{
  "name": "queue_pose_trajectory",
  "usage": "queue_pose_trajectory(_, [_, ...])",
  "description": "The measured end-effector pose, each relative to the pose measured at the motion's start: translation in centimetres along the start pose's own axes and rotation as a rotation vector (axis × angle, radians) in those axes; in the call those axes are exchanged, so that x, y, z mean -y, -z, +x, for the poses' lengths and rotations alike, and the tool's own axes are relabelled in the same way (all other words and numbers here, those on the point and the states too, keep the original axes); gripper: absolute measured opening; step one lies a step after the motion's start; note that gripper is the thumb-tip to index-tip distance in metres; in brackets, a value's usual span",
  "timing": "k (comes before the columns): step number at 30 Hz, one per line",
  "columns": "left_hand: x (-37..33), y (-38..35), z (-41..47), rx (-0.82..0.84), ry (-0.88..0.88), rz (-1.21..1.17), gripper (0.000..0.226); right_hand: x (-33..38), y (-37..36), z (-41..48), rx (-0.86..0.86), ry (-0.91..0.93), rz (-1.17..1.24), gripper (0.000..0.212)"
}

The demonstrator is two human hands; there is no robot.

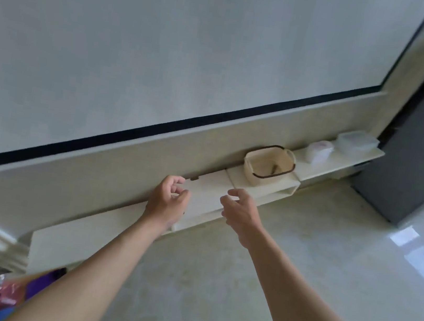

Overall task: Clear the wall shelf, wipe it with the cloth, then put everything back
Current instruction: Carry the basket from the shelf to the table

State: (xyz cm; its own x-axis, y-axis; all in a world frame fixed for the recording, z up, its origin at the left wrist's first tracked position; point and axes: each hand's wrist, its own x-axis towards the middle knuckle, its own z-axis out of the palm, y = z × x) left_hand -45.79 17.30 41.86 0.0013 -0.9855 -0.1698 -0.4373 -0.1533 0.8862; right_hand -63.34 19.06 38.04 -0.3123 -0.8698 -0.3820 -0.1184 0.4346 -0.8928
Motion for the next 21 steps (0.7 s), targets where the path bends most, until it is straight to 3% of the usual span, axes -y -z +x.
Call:
queue_pose_trajectory(9, [-5.3, -10.1, -0.5, 0.153, 0.002, 0.029, 0.035, -2.5, 12.0, 1.4, -0.105, -0.021, 0.046, 0.051])
queue_pose_trajectory(16, [-6.5, -13.7, 1.9, 0.204, 0.053, 0.041, 0.050, -3.6, 15.4, 4.7, -0.162, -0.061, 0.034, 0.045])
queue_pose_trajectory(21, [-6.4, -15.9, 6.7, 0.236, 0.104, 0.014, 0.046, -3.6, 16.6, 9.3, -0.193, -0.109, -0.009, 0.041])
